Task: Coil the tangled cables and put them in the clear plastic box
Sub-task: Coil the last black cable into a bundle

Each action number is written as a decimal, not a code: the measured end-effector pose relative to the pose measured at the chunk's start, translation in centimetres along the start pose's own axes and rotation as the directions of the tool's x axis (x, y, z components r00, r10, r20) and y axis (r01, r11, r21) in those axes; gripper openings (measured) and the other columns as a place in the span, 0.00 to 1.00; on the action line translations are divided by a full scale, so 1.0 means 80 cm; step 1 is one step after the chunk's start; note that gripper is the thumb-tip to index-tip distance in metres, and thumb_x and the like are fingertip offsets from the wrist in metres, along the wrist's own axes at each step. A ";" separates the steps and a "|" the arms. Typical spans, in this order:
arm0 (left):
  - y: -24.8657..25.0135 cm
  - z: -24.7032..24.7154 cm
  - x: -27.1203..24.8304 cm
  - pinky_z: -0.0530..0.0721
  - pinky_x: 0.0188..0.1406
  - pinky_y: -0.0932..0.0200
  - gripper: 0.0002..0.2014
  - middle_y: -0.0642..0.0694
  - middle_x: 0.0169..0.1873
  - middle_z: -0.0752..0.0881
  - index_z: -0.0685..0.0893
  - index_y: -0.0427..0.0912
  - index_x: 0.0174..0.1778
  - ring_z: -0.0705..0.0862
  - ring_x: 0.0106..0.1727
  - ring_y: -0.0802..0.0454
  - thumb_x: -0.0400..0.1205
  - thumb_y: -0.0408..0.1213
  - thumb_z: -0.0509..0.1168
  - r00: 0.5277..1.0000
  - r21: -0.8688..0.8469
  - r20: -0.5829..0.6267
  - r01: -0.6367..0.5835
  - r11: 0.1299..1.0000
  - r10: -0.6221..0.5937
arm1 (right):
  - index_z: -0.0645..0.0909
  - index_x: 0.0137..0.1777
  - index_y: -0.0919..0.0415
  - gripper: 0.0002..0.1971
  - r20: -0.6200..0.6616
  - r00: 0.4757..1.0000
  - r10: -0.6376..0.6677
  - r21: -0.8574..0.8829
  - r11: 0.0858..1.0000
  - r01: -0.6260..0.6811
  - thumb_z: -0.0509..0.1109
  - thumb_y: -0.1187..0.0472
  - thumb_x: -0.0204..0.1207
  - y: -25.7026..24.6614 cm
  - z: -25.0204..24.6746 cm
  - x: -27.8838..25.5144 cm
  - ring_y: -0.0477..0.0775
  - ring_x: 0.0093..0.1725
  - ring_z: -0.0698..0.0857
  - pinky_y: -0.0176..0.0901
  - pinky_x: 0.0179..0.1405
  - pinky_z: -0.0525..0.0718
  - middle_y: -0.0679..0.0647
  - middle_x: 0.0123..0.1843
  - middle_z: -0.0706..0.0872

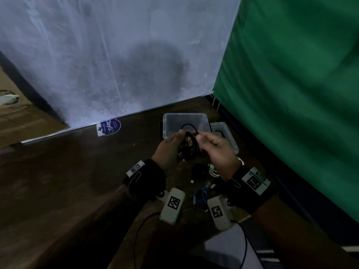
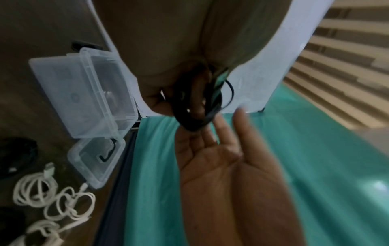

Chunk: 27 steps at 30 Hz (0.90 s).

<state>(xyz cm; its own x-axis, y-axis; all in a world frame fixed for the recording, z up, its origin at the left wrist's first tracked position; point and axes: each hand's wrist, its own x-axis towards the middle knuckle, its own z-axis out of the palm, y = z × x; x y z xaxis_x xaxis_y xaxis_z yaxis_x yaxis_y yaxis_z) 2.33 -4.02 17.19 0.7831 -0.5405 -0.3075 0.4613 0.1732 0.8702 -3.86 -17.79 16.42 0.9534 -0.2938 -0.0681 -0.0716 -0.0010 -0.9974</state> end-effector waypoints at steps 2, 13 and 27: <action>-0.004 0.002 0.002 0.83 0.49 0.49 0.16 0.42 0.39 0.86 0.83 0.39 0.45 0.85 0.42 0.46 0.88 0.44 0.55 0.999 0.046 -0.030 -0.034 0.998 0.035 | 0.67 0.81 0.53 0.39 0.090 0.996 -0.005 -0.112 0.994 0.016 0.79 0.55 0.71 0.002 0.000 -0.005 0.52 0.67 0.84 0.56 0.70 0.81 0.55 0.66 0.86; -0.011 0.007 0.002 0.82 0.25 0.63 0.16 0.46 0.30 0.87 0.84 0.41 0.41 0.85 0.27 0.56 0.88 0.43 0.56 0.999 -0.056 -0.020 0.030 0.998 -0.031 | 0.64 0.77 0.38 0.44 0.287 0.950 -0.126 -0.365 0.902 0.230 0.84 0.58 0.65 -0.009 -0.004 -0.019 0.36 0.71 0.78 0.34 0.69 0.78 0.41 0.72 0.79; -0.022 0.015 -0.004 0.84 0.55 0.45 0.14 0.40 0.52 0.84 0.75 0.38 0.64 0.85 0.52 0.46 0.83 0.36 0.65 0.980 0.223 0.194 -0.097 0.970 0.054 | 0.72 0.37 0.59 0.14 -0.051 0.967 -0.250 -0.285 0.932 0.226 0.69 0.56 0.83 -0.016 -0.015 0.002 0.41 0.31 0.74 0.35 0.33 0.76 0.42 0.29 0.75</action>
<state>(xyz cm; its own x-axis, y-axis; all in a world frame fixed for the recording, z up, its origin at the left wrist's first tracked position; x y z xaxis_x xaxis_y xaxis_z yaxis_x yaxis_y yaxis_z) 0.79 -5.15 16.25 0.7109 -0.6800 -0.1799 0.2781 0.0369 0.9598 -3.99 -18.95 17.67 0.9248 -0.3327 0.1846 0.0651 -0.3396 -0.9383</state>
